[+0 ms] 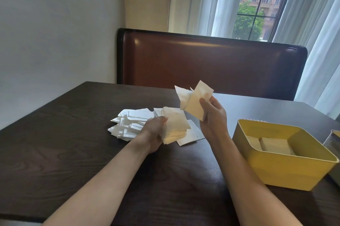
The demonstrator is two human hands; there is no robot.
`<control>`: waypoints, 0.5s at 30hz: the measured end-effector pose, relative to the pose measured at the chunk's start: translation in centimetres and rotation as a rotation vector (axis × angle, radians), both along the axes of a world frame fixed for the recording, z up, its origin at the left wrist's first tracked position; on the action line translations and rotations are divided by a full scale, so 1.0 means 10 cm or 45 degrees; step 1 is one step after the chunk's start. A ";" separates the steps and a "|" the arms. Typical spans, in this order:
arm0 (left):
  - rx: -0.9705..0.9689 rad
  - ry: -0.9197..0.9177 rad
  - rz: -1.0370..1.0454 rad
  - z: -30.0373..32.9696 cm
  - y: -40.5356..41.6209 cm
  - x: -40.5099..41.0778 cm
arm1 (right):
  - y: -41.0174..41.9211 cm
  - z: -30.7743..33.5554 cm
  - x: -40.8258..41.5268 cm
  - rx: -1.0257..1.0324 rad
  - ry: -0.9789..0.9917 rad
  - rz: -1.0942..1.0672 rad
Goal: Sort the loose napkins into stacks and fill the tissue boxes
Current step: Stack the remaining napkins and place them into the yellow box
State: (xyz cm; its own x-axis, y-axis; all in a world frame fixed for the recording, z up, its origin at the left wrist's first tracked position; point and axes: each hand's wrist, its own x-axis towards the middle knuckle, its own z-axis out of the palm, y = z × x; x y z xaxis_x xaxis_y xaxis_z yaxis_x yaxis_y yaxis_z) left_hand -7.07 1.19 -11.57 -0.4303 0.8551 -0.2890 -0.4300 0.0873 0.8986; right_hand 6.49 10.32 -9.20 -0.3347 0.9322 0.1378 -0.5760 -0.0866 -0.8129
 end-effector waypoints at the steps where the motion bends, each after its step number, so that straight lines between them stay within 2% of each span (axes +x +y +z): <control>1: 0.042 -0.045 -0.005 0.00 -0.01 0.00 | -0.01 0.00 -0.02 0.017 -0.015 0.046; 4: 0.177 -0.214 -0.043 0.04 0.00 -0.01 | -0.05 -0.02 -0.07 0.069 -0.124 0.182; 7: 0.253 -0.287 -0.004 0.05 0.01 -0.02 | -0.09 -0.06 -0.11 0.103 -0.372 0.185; 11: 0.218 -0.077 -0.006 0.02 0.01 -0.02 | -0.07 -0.11 -0.14 0.179 -0.594 0.096; 15: 0.134 0.087 0.068 -0.03 0.04 -0.03 | -0.06 -0.11 -0.12 0.203 -0.657 -0.026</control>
State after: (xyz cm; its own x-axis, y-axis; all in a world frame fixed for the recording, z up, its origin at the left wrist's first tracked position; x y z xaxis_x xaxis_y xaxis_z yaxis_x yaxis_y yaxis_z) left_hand -7.33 1.55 -11.91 -0.4919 0.8544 -0.1674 -0.3691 -0.0305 0.9289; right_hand 5.34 9.73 -10.35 -0.3781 0.9202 0.1009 -0.0986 0.0684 -0.9928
